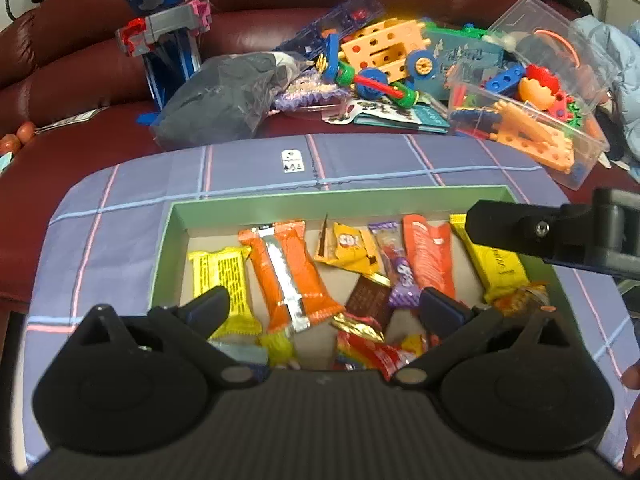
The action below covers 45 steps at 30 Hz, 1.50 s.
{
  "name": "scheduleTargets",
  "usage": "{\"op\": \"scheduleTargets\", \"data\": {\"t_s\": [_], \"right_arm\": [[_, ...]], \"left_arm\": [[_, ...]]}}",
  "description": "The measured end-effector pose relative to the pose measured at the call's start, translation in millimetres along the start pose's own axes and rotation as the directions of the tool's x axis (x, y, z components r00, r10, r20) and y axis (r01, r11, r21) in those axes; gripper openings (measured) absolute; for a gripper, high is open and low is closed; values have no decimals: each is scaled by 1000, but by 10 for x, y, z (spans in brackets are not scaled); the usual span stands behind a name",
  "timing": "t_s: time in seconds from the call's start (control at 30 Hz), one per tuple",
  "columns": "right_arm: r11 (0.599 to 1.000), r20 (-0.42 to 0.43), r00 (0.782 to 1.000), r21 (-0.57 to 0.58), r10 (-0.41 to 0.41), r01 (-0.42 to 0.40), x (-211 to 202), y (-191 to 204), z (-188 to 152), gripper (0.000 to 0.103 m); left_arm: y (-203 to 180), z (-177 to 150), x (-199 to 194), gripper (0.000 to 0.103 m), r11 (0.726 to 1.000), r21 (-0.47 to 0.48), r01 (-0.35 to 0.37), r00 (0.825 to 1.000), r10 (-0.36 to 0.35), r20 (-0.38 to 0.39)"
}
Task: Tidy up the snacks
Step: 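Grasp the red square bag with left gripper while right grasps cartoon candy packet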
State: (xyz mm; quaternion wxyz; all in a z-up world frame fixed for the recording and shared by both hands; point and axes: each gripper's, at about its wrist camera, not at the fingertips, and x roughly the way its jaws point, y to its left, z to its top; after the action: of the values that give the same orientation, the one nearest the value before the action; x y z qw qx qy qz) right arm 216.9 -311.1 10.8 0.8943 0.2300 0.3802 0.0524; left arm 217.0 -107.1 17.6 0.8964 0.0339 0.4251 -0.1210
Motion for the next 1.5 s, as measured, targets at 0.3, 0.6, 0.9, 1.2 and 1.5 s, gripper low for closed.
{"op": "scheduleTargets", "data": {"t_s": [0.3, 0.6, 0.9, 1.2, 1.5], "right_arm": [[1000, 11, 1000, 1, 6, -6, -596, 114, -290, 103], [1000, -16, 1000, 19, 9, -8, -1077, 87, -787, 103], [998, -96, 995, 48, 37, -33, -1184, 9, -1331, 103], [999, -229, 973, 39, 19, -10, -1024, 41, -1812, 103], [999, -306, 952, 27, -22, 32, -894, 16, -2073, 103]], "left_arm": [[-38, -410, -570, 103, 999, -8, 31, 999, -31, 19], [20, -1010, -922, 103, 998, -2, 58, 998, -58, -4], [349, -1653, -1036, 103, 999, -10, 31, 997, -32, -73], [700, -2168, -1008, 103, 1000, -22, 6, 989, -9, -148], [761, -2431, -906, 95, 1000, 8, 21, 981, -19, -193]]}}
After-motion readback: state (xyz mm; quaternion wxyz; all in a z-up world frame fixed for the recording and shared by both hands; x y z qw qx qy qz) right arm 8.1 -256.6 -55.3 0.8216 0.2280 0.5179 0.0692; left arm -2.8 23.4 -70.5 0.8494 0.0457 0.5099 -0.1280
